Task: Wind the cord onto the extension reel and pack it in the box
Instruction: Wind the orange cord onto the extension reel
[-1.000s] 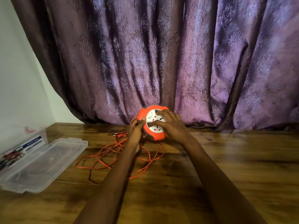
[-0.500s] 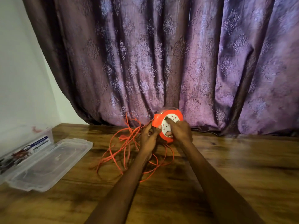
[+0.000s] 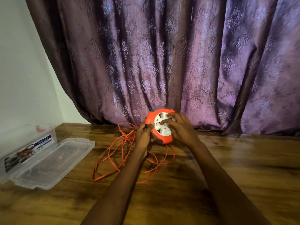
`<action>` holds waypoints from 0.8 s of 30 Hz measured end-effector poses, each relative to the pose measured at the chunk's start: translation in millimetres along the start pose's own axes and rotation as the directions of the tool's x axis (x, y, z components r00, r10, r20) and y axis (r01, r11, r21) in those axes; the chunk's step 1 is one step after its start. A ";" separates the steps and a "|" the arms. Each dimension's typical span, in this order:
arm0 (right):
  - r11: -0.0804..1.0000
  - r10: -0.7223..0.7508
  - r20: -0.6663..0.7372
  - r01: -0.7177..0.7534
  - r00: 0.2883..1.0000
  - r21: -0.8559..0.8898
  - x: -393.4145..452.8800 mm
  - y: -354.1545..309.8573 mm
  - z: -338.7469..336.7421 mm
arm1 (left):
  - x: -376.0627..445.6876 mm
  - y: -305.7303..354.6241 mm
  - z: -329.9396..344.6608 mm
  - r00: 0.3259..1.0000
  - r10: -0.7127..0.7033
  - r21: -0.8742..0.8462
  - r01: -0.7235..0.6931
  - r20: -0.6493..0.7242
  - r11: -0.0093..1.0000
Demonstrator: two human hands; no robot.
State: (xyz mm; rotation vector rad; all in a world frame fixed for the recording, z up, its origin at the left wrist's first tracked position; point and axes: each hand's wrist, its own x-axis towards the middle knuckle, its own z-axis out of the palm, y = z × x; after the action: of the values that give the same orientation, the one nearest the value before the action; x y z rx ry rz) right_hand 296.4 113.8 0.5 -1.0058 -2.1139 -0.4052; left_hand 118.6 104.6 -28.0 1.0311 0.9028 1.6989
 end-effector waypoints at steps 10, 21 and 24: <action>0.972 -0.102 0.293 0.157 0.951 -0.173 8.9 -21.4 -1.2 | 15.5 14.0 -27.1 0.990 -0.142 0.001 0.142 0.006 0.990; 0.947 0.001 0.094 0.030 0.996 -0.321 -0.5 -19.3 5.2 | -1.9 12.9 -19.6 0.985 -0.103 0.058 0.095 0.136 0.994; 0.910 0.163 0.045 -0.133 0.986 -0.392 -1.5 -20.5 5.6 | -5.4 4.7 -11.3 0.988 -0.040 0.050 0.032 0.150 0.998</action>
State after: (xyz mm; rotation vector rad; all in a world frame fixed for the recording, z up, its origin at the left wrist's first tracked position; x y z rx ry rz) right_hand 278.5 103.0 -3.7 -1.4189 -2.0489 -0.7403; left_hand 107.9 96.6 -29.4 1.1523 0.8617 1.5531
